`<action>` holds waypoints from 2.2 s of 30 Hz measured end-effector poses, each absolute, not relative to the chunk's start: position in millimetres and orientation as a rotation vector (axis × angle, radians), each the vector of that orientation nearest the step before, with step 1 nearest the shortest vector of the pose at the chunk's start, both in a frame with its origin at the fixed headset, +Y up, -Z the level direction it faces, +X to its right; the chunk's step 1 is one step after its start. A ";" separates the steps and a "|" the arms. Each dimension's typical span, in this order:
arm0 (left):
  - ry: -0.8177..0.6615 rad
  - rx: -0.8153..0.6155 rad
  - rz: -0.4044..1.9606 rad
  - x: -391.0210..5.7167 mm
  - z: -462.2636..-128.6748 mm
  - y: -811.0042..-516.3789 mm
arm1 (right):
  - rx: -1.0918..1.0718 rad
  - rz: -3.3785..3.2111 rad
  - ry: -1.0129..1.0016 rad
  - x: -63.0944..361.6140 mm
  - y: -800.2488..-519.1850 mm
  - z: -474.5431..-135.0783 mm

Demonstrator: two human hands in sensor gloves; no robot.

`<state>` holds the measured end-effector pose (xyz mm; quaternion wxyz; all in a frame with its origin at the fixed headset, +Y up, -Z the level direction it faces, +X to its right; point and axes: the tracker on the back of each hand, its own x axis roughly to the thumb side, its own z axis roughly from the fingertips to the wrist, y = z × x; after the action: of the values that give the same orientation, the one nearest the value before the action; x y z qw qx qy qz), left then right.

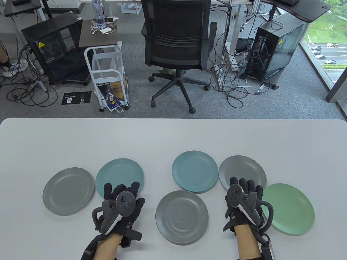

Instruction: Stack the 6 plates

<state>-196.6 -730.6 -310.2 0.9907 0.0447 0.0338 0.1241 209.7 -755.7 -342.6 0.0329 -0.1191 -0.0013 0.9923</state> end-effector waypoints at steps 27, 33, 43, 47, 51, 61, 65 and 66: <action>0.075 0.074 0.256 -197.6 -311.7 -732.1 | -0.448 3.084 -0.110 215.5 -763.6 -352.3; 0.077 0.076 0.252 -197.5 -311.7 -732.1 | -0.472 3.073 -0.283 214.3 -755.2 -348.4; 0.079 0.082 0.259 -198.1 -312.0 -732.4 | -0.563 3.038 -0.666 214.8 -746.4 -337.9; 0.083 0.090 0.263 -198.5 -311.6 -732.2 | -0.528 3.019 -0.781 211.5 -743.3 -334.4; 0.095 0.085 0.269 -199.7 -312.4 -733.2 | -0.457 3.002 -0.899 203.4 -734.9 -330.1; 0.123 0.094 0.311 -203.7 -312.7 -732.9 | -0.227 2.926 -1.050 178.7 -723.1 -319.6; 0.131 0.112 0.338 -204.8 -311.2 -730.2 | -0.095 2.911 -1.077 162.1 -718.7 -314.3; 0.134 0.120 0.344 -205.2 -310.8 -729.3 | -0.064 2.914 -1.079 156.8 -717.9 -313.1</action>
<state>-205.2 -729.3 -310.8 0.9813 0.0595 0.0664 0.1708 156.8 -717.9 -313.1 0.0171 -0.0205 -0.3471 0.9374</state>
